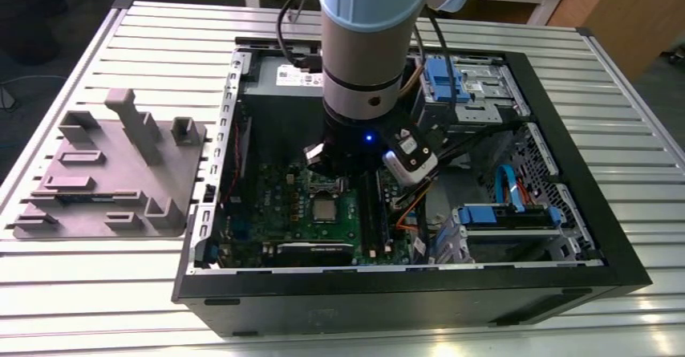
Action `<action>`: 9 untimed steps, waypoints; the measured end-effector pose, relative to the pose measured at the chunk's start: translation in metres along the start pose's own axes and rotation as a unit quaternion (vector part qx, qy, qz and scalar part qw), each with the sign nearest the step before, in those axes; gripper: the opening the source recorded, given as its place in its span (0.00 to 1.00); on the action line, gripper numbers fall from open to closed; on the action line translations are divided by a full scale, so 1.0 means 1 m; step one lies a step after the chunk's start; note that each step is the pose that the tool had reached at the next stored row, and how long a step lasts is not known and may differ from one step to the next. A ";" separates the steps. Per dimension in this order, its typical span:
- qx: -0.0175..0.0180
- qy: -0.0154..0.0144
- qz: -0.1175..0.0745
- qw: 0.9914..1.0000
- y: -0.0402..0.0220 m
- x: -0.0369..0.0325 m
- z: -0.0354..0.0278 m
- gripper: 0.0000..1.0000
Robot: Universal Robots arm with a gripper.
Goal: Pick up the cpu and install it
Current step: 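Close the cpu cover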
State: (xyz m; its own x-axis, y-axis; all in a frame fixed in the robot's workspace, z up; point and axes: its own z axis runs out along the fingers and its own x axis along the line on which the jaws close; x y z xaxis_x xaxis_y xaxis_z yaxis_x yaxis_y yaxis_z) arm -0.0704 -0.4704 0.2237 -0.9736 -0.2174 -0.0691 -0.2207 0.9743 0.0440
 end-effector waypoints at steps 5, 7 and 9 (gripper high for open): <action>-0.006 0.028 0.002 1.000 -0.0005 -0.0019 0.0006 0.10; -0.007 0.034 0.002 0.999 -0.0005 -0.0019 0.0005 0.10; -0.008 0.035 0.002 0.999 -0.0006 -0.0020 0.0006 0.10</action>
State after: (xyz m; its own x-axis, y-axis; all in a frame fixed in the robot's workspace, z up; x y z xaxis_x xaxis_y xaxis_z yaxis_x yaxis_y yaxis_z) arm -0.0683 -0.4704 0.2232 -0.9761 -0.2175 0.0004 -0.2171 0.9743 0.0595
